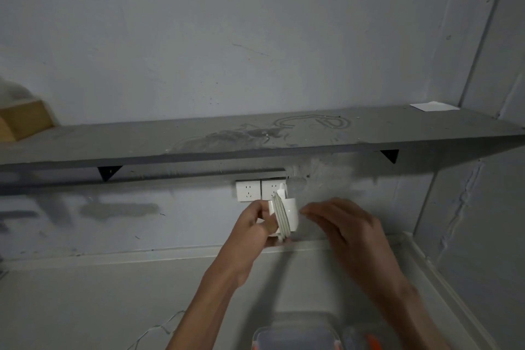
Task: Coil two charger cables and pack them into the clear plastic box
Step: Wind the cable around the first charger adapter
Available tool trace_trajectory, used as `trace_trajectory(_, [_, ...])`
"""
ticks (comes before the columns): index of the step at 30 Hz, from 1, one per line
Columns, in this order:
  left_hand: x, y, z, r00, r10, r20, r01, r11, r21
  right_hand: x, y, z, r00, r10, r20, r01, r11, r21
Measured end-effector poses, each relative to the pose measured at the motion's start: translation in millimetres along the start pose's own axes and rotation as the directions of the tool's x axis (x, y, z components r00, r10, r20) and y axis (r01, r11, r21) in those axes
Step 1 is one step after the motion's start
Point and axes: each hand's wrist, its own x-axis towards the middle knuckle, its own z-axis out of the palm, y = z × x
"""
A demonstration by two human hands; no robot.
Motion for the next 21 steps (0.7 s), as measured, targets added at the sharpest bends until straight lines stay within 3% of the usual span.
trace_trajectory(3, [-7, 5, 3, 0.994, 0.093, 0.064, -0.09, 0.995, -0.047, 12, -2, 1, 0.976, 0.213, -0.039, -0.188, 0.922, 0.339])
trace_trajectory(6, [-8, 10, 5, 0.987, 0.154, 0.048, -0.149, 0.984, -0.095, 16, -13, 5, 0.922, 0.384, 0.055, -0.315, 0.657, 0.685])
trace_trajectory(12, [-3, 10, 10, 0.981, 0.183, -0.063, -0.193, 0.948, -0.254, 23, -30, 13, 0.835, 0.527, 0.157, -0.3, 0.197, 0.933])
trace_trajectory(14, [-1, 10, 11, 0.985, 0.156, -0.068, -0.17, 0.912, -0.373, 26, -34, 15, 0.826, 0.543, 0.154, -0.27, 0.14, 0.953])
trace_trajectory(16, [0, 10, 13, 0.991, 0.131, -0.036, -0.132, 0.868, -0.479, 28, -36, 18, 0.833, 0.546, 0.086, -0.261, 0.253, 0.932])
trace_trajectory(18, [1, 8, 14, 0.992, 0.125, -0.016, -0.115, 0.841, -0.529, 28, -37, 19, 0.845, 0.532, -0.052, -0.264, 0.5, 0.825])
trace_trajectory(21, [3, 4, 12, 0.992, 0.118, -0.038, -0.119, 0.816, -0.565, 24, -35, 17, 0.887, 0.41, -0.214, -0.269, 0.833, 0.483])
